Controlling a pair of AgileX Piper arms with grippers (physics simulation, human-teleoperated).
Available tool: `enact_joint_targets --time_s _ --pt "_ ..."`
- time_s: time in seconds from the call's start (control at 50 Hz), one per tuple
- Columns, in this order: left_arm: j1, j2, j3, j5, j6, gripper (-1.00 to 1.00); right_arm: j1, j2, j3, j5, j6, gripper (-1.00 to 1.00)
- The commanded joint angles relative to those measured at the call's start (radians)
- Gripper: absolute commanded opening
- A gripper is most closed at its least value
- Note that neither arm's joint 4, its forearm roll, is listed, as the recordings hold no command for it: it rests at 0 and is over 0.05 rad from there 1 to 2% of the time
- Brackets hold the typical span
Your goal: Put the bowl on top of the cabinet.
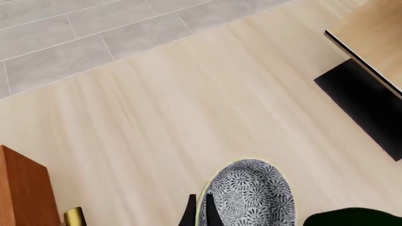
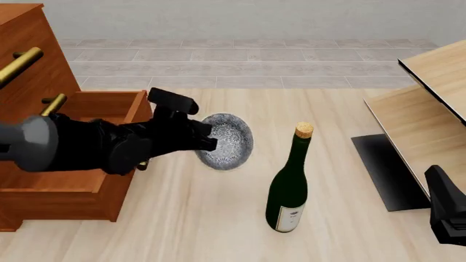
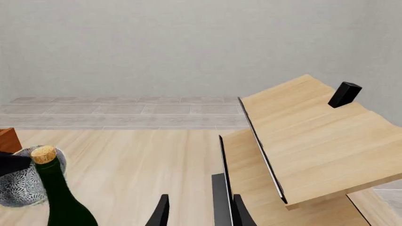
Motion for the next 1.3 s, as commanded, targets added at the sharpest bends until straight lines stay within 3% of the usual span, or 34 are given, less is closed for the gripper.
enact_joint_targets --time_s 0.02,0.38,0.6,1.04,1.3 --pt "0.047 -0.149 -0.011 0.050 0.009 -1.00 0.000 0.000 0.000 0.000 0.000 1.00" --pt "0.216 -0.424 -0.026 0.158 0.022 -1.00 0.000 0.000 0.000 0.000 0.000 1.00" --pt "0.275 -0.563 -0.073 0.283 -0.030 -1.00 0.000 0.000 0.000 0.000 0.000 1.00" --pt "0.298 -0.659 -0.153 0.374 -0.087 -1.00 0.000 0.000 0.000 0.000 0.000 1.00" --pt "0.416 -0.693 -0.206 0.409 -0.135 -1.00 0.000 0.000 0.000 0.000 0.000 1.00"
